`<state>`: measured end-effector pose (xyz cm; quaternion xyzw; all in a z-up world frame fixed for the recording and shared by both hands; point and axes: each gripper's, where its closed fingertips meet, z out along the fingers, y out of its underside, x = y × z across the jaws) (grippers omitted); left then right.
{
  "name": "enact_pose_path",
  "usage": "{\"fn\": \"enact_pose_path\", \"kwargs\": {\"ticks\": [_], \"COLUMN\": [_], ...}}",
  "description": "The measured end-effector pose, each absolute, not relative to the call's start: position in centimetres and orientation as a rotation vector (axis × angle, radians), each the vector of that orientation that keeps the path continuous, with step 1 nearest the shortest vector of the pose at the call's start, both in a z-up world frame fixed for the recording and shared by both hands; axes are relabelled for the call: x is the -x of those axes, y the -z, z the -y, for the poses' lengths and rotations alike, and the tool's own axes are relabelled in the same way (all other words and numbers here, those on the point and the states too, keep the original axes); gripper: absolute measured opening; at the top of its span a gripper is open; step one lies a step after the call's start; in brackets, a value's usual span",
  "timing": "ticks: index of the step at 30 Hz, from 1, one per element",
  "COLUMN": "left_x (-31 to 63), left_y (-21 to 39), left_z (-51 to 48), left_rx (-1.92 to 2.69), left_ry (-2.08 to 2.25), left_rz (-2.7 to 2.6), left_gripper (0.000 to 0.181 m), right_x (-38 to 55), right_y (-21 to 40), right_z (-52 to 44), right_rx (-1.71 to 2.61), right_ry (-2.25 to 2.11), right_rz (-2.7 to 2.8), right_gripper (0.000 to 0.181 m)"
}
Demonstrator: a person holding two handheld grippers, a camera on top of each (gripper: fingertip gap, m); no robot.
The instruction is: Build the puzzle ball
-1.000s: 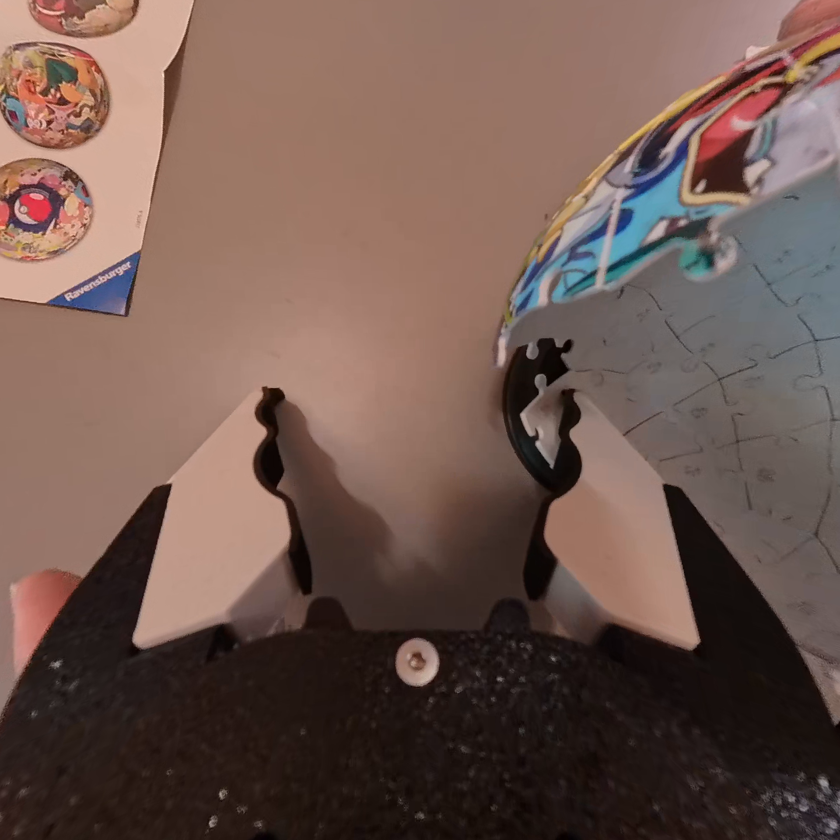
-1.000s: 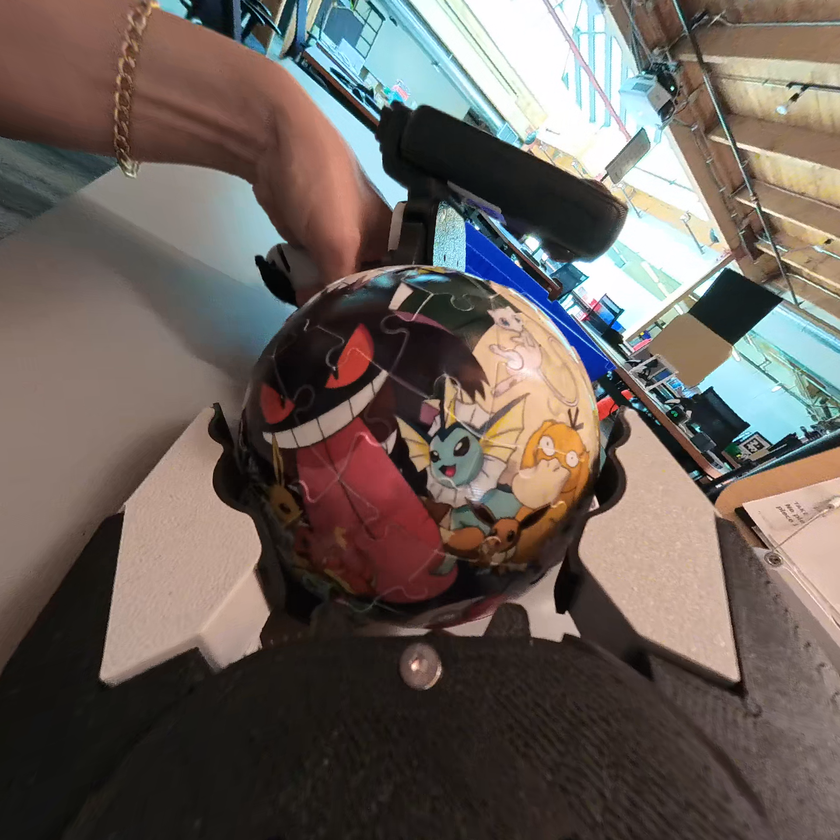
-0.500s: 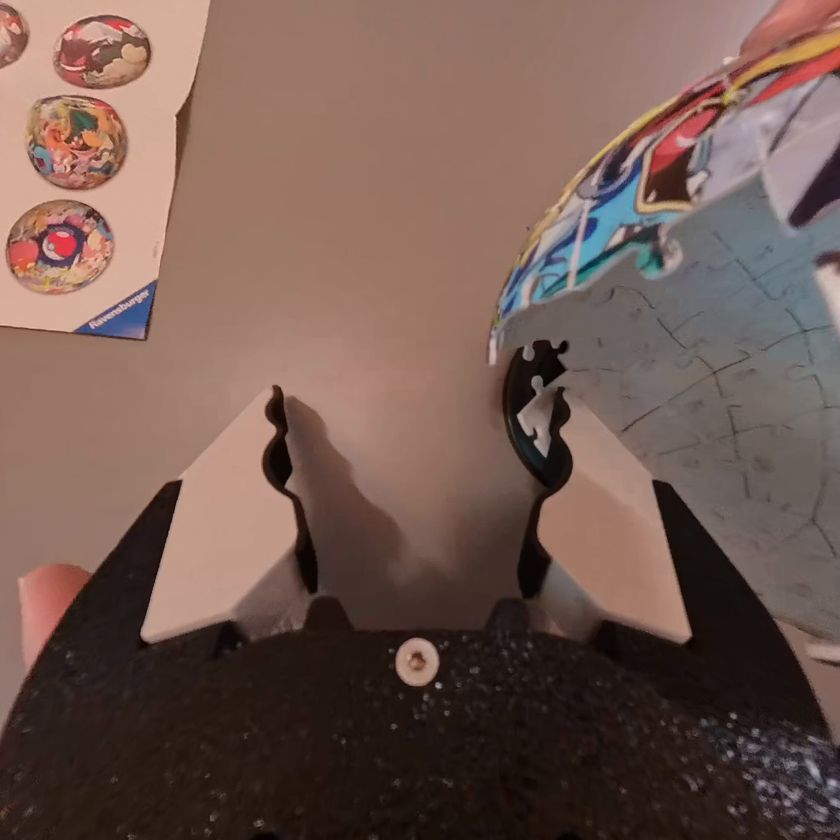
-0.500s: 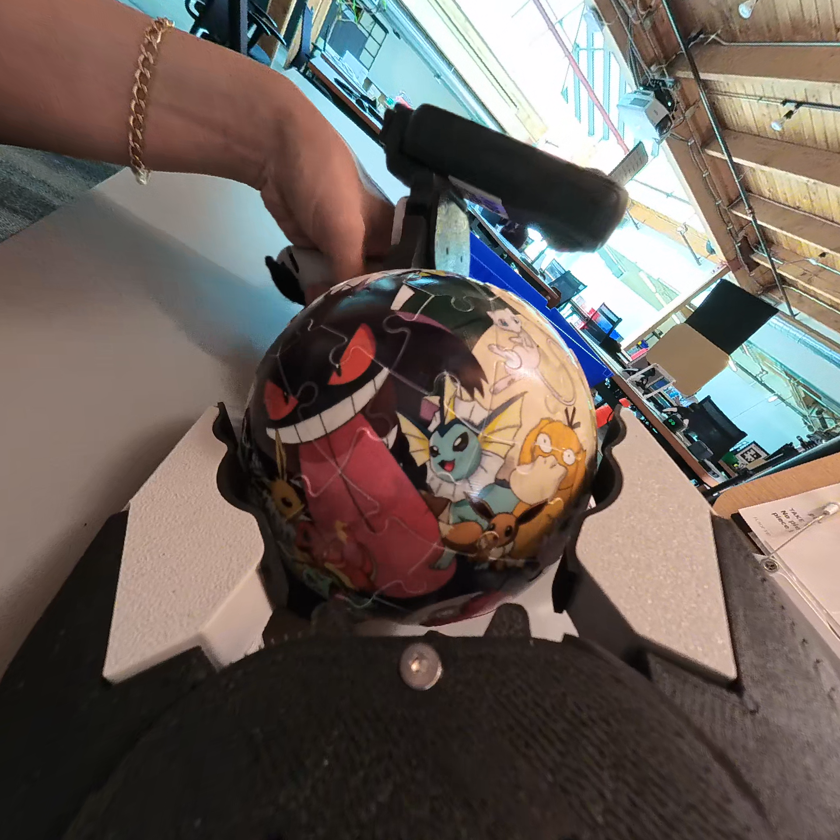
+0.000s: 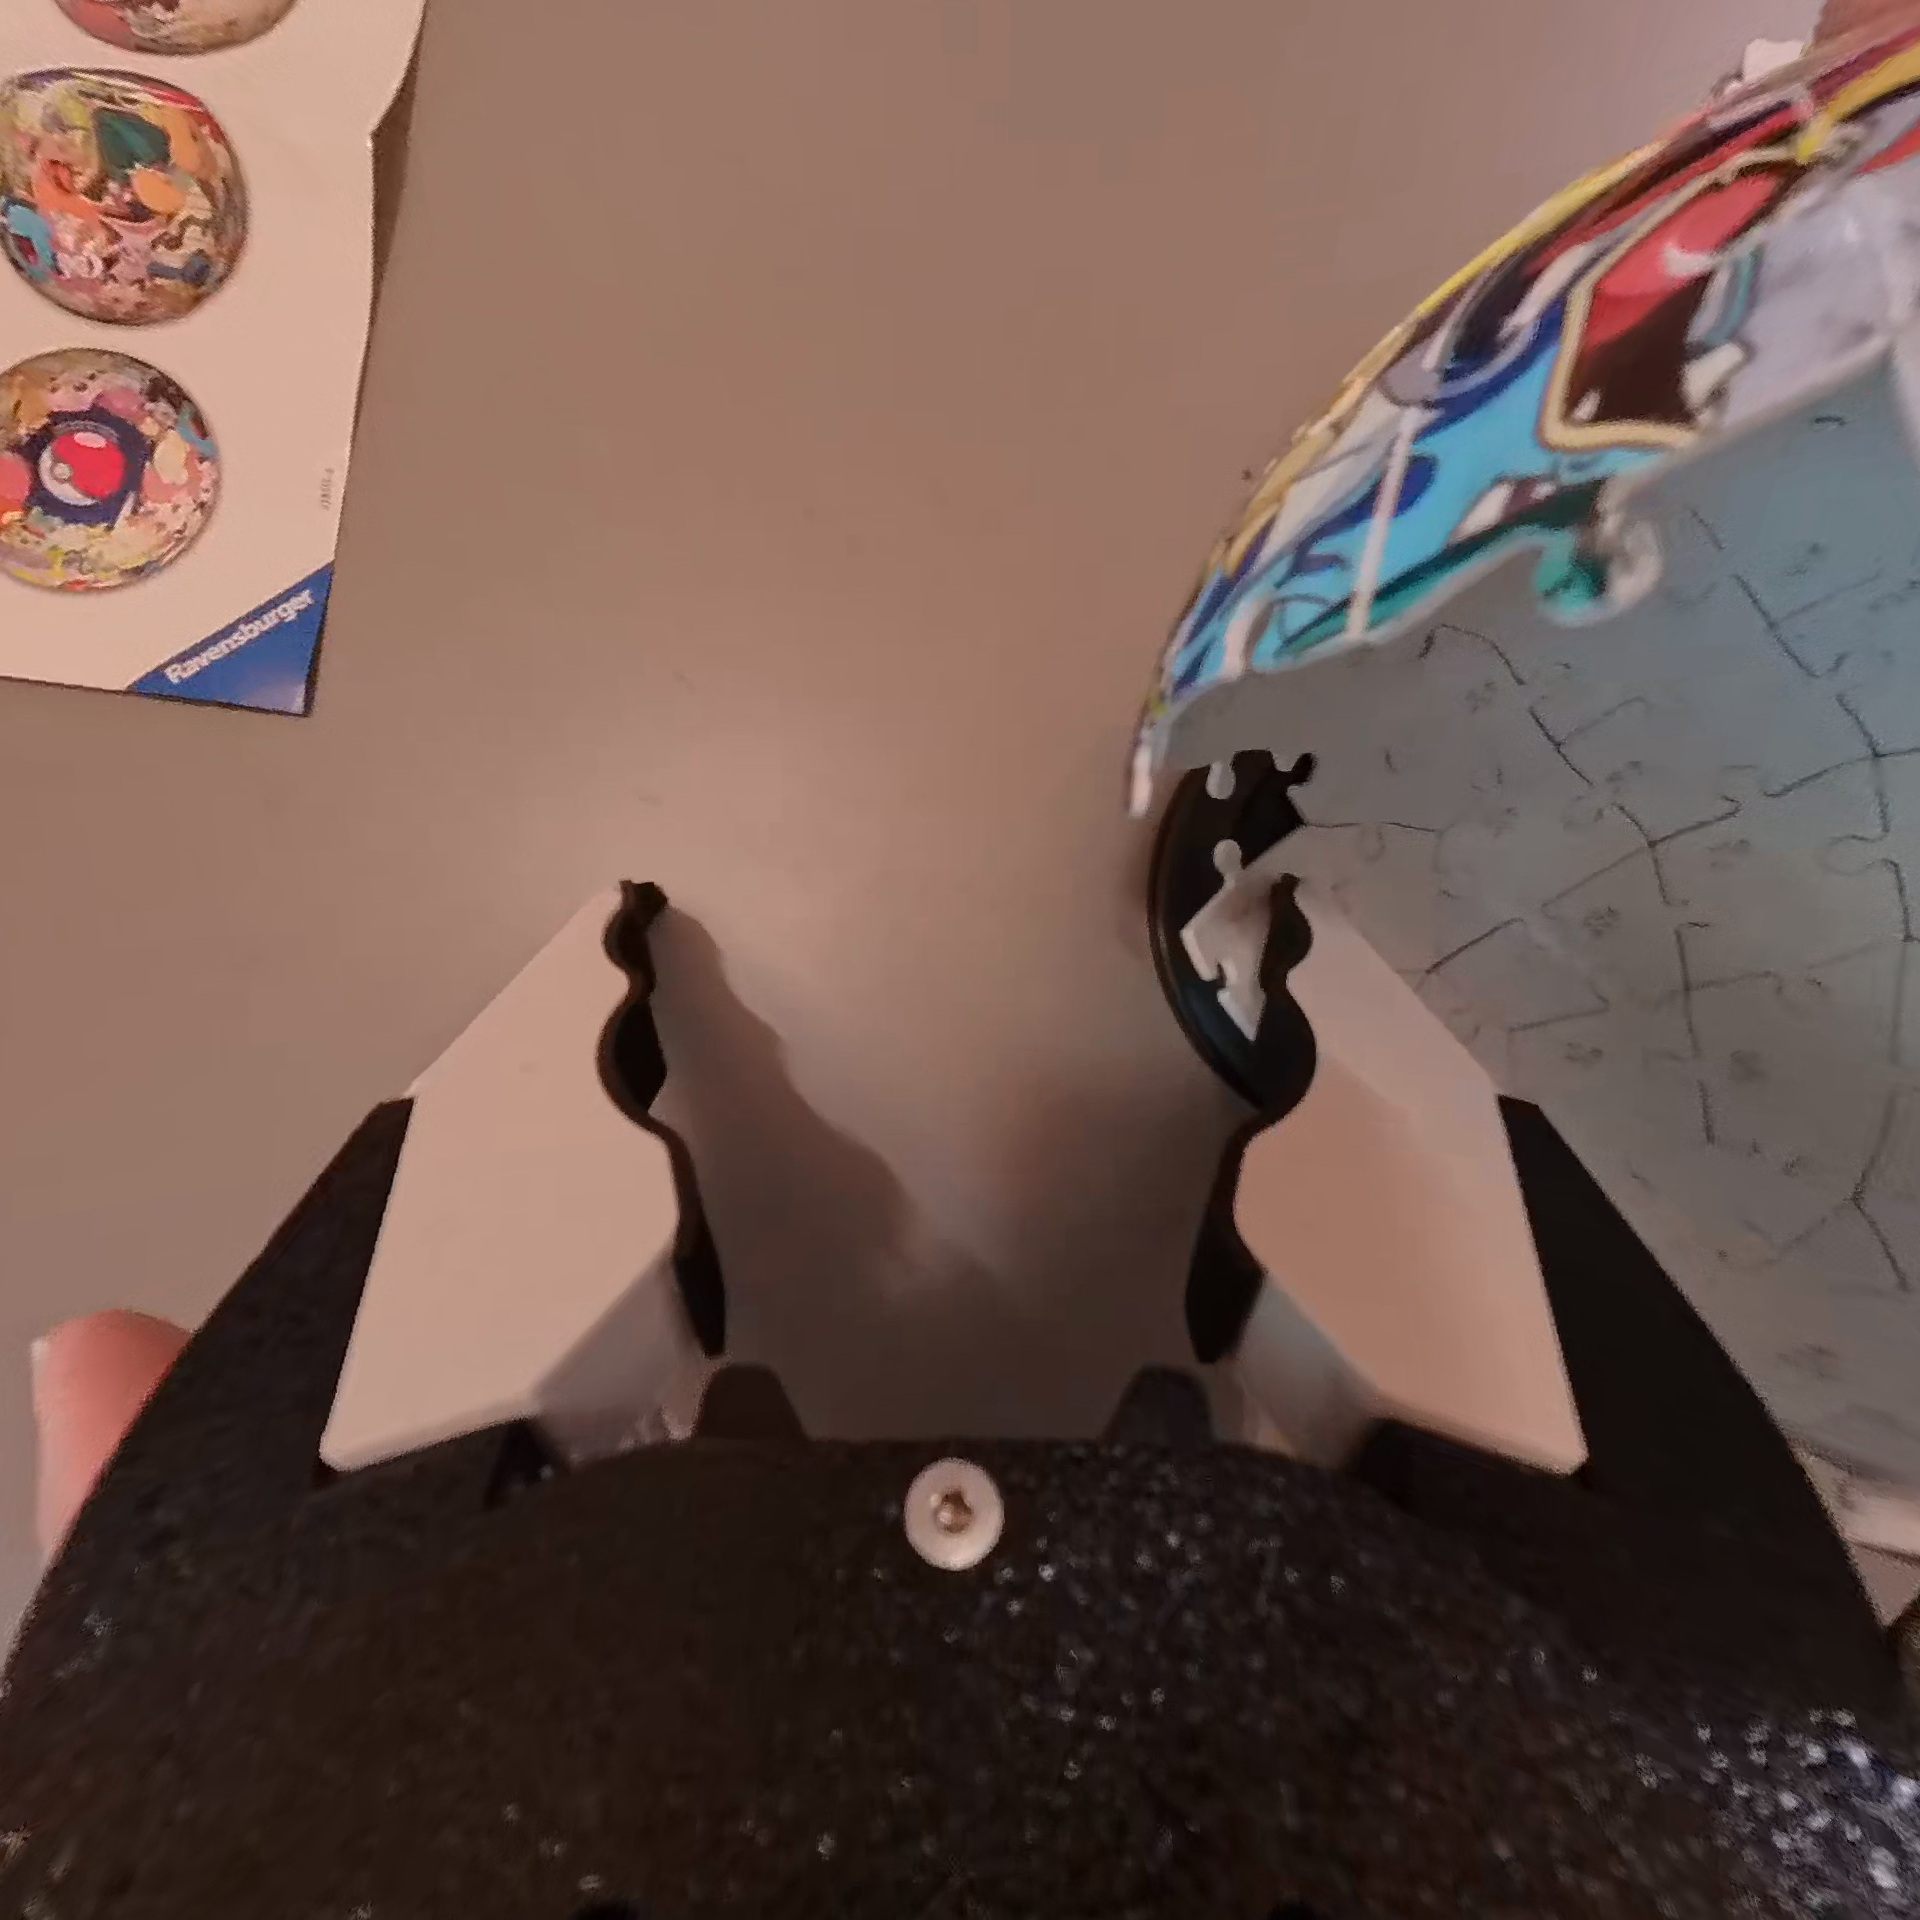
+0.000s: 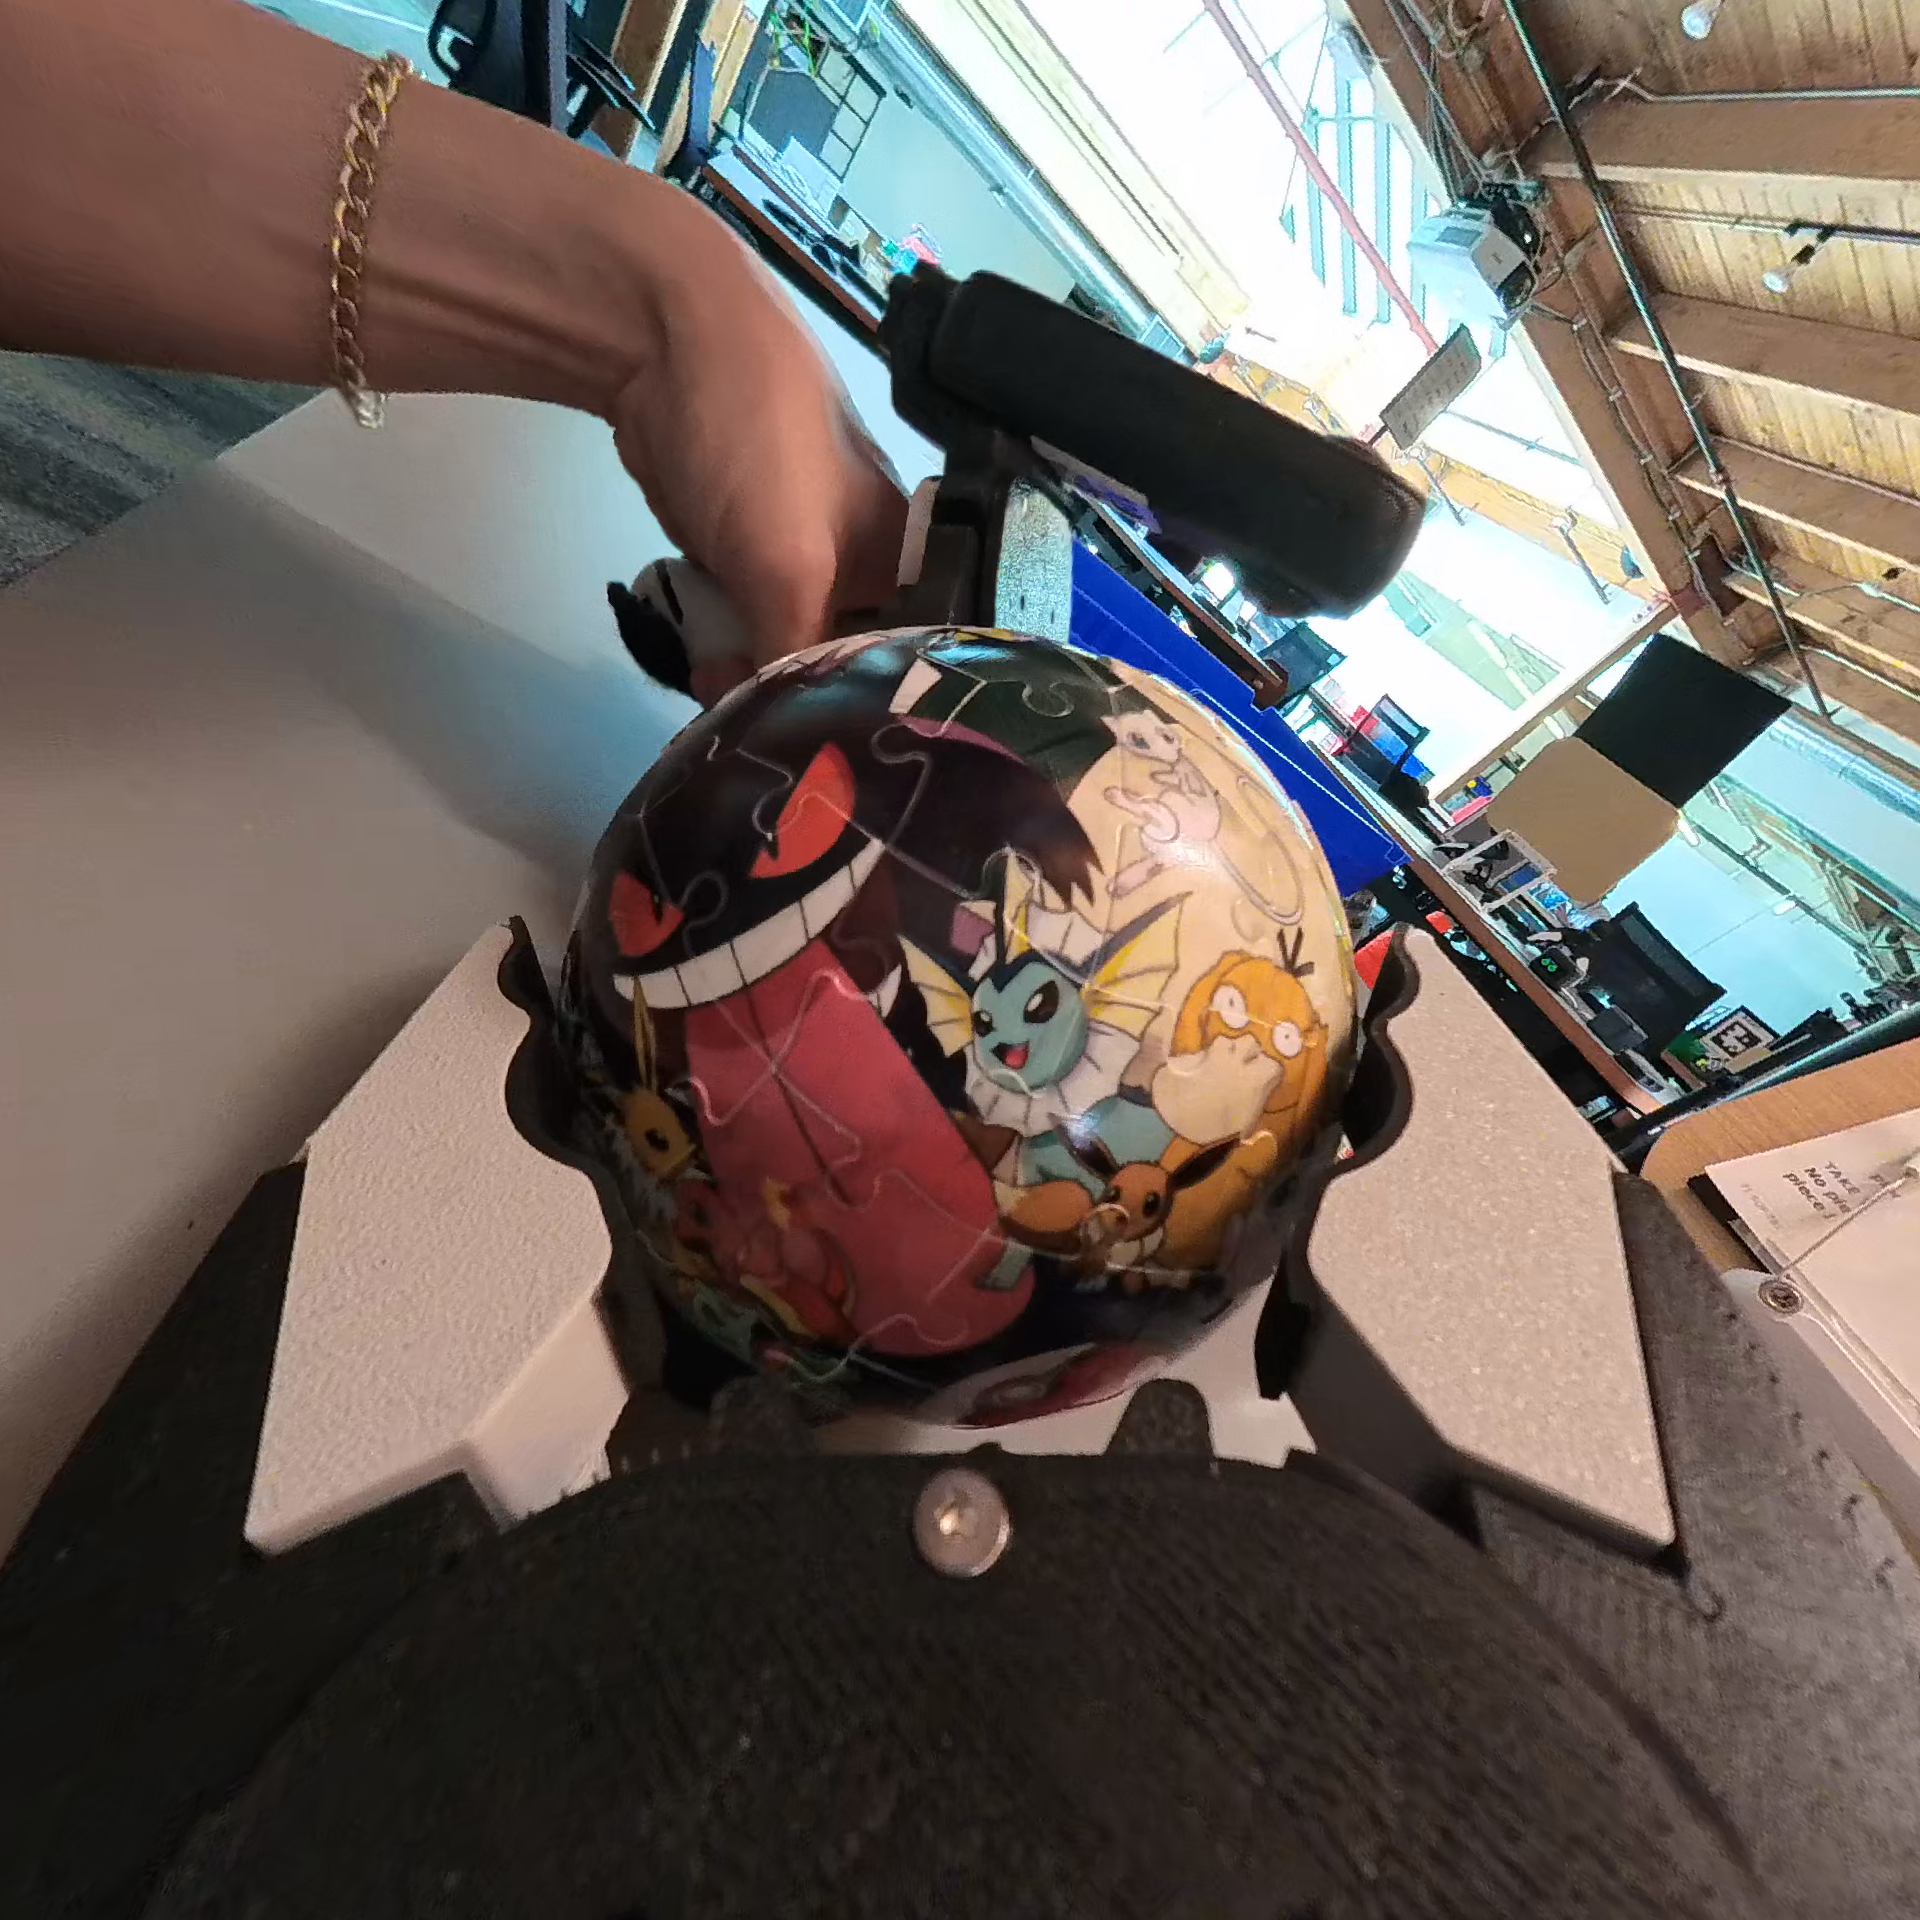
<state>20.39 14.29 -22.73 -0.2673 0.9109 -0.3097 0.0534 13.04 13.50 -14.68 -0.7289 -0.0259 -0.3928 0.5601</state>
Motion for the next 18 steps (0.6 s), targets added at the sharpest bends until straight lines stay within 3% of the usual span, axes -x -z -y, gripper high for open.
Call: {"fn": "enact_pose_path", "kwargs": {"ticks": [6, 18], "left_x": [-20.7, -21.4], "left_y": [22.0, 20.0], "left_z": [-14.6, -17.5], "left_rx": [0.710, 0.966], "left_ry": [0.926, 1.192], "left_rz": [-2.763, -2.607], "left_gripper": [0.112, 0.106], "right_x": [-13.0, -13.1], "right_y": [14.7, 14.7], "right_z": [-13.4, -13.1], "right_rx": [1.716, 1.720], "right_ry": [0.925, 0.905], "right_rz": [0.069, 0.073], "right_gripper": [0.148, 0.147]}}
